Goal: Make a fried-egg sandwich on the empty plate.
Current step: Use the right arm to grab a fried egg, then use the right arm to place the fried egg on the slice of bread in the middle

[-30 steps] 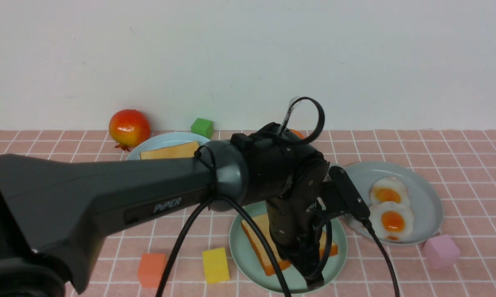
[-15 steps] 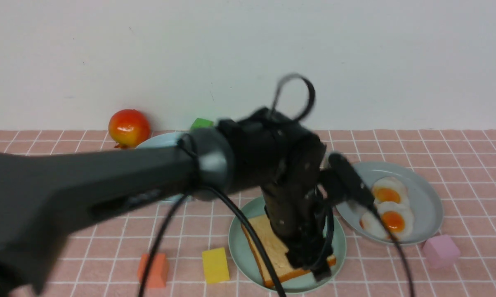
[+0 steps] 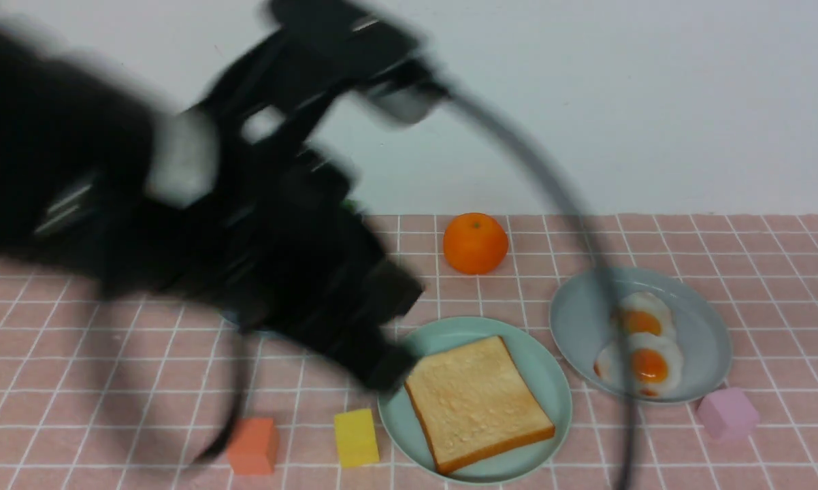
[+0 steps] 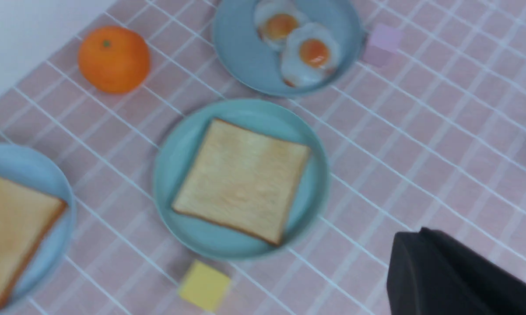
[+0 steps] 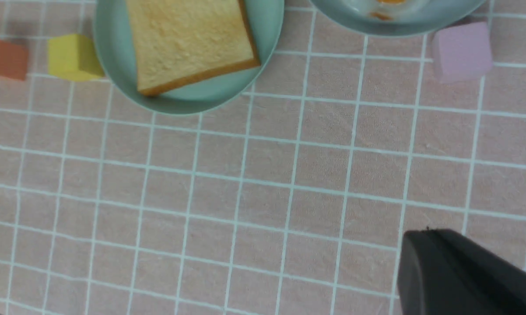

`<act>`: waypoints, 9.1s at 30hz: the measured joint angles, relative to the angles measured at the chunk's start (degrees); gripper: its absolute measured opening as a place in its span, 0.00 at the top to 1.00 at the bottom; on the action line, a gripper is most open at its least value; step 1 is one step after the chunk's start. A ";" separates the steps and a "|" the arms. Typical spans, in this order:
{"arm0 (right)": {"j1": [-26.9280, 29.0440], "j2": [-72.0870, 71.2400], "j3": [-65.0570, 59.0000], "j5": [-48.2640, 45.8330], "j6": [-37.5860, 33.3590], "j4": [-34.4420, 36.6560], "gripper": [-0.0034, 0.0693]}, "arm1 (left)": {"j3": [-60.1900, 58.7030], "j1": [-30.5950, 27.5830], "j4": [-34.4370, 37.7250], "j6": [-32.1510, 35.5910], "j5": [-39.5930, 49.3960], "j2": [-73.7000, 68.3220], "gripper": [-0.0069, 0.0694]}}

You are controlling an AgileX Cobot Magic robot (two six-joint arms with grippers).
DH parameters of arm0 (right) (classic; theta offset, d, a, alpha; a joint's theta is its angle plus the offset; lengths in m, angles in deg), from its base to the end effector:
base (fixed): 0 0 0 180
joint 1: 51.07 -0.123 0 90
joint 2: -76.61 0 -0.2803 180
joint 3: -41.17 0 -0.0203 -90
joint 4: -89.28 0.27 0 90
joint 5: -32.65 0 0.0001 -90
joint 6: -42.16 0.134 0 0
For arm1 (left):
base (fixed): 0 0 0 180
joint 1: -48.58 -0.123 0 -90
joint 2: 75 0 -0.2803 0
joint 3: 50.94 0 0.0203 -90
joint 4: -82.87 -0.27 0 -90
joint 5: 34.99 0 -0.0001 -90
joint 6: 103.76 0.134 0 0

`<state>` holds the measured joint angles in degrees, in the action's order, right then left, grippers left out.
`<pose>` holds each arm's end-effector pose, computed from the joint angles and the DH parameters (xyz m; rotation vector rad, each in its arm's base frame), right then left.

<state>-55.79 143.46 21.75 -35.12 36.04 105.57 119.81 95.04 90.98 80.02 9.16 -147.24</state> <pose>0.2126 0.0525 0.3030 -0.1889 2.6562 0.3784 0.1883 -0.2173 0.3727 0.9011 2.0568 -0.5773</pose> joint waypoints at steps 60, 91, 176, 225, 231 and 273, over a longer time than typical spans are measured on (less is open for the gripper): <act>4.98 58.27 24.14 16.34 -0.52 2.42 0.92 | -32.13 0.00 7.14 -5.02 -17.92 40.73 0.89; -13.97 54.37 24.14 19.16 0.10 -21.12 0.26 | -32.13 0.00 7.14 -5.02 -17.98 40.73 0.89; 9.23 56.89 21.37 14.91 3.16 12.95 0.39 | -32.13 0.00 7.13 -5.03 -16.87 40.73 0.89; 9.23 53.44 21.47 14.18 -1.90 11.80 0.80 | -32.13 0.00 7.13 -5.03 -16.87 40.73 0.89; 9.23 49.51 21.51 12.14 -4.43 12.21 0.83 | -32.13 0.00 7.13 -5.03 -16.87 40.73 0.89; -12.73 41.24 10.33 16.21 -18.60 39.36 0.84 | -32.13 0.00 -7.49 -20.76 -13.97 37.29 0.89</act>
<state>-68.52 184.70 32.09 -18.91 17.43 144.93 87.68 95.04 83.48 59.25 -4.80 -109.94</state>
